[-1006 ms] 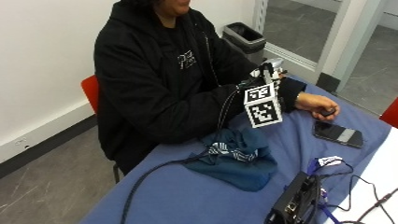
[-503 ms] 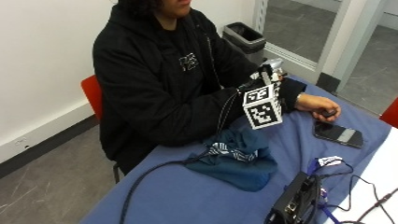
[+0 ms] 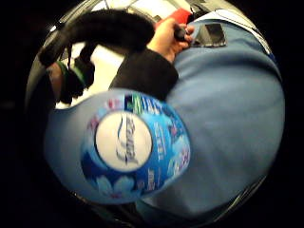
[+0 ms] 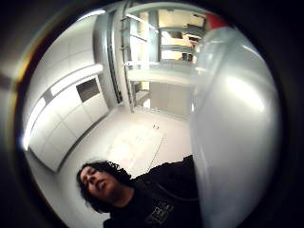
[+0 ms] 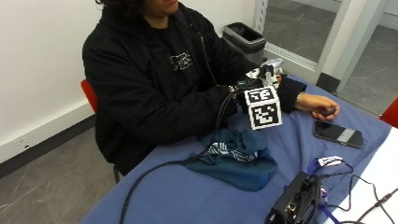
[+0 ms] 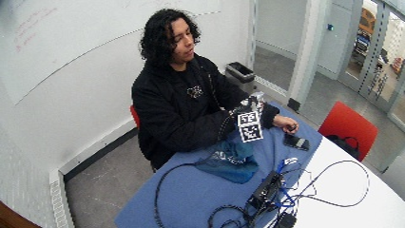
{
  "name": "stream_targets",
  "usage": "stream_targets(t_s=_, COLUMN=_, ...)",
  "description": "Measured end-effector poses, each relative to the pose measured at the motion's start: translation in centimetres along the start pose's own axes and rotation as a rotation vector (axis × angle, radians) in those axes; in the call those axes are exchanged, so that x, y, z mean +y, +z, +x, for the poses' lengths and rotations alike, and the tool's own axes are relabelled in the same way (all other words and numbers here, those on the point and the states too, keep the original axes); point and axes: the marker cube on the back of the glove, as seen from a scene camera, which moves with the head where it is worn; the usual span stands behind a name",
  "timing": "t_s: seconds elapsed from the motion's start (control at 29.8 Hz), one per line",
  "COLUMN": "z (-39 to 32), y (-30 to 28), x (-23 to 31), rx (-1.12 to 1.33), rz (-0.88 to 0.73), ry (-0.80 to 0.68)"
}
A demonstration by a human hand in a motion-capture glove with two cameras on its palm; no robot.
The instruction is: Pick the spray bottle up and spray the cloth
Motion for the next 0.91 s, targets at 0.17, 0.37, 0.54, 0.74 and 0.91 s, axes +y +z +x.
stream_targets(t_s=0.17, z=-0.4, y=-0.8, x=1.8, rx=0.076, rz=-0.089, ry=0.093)
stream_targets(t_s=0.37, z=-1.7, y=-1.3, x=4.7, rx=0.296, rz=-0.146, ry=0.163)
stream_targets(t_s=0.54, z=-2.9, y=-1.8, x=7.9, rx=0.529, rz=-0.157, ry=0.197)
stream_targets(t_s=0.74, z=-4.4, y=-3.2, x=12.9, rx=0.762, rz=-0.229, ry=0.209)
stream_targets(t_s=0.91, z=-4.8, y=-5.0, x=17.4, rx=0.823, rz=-0.243, ry=0.214)
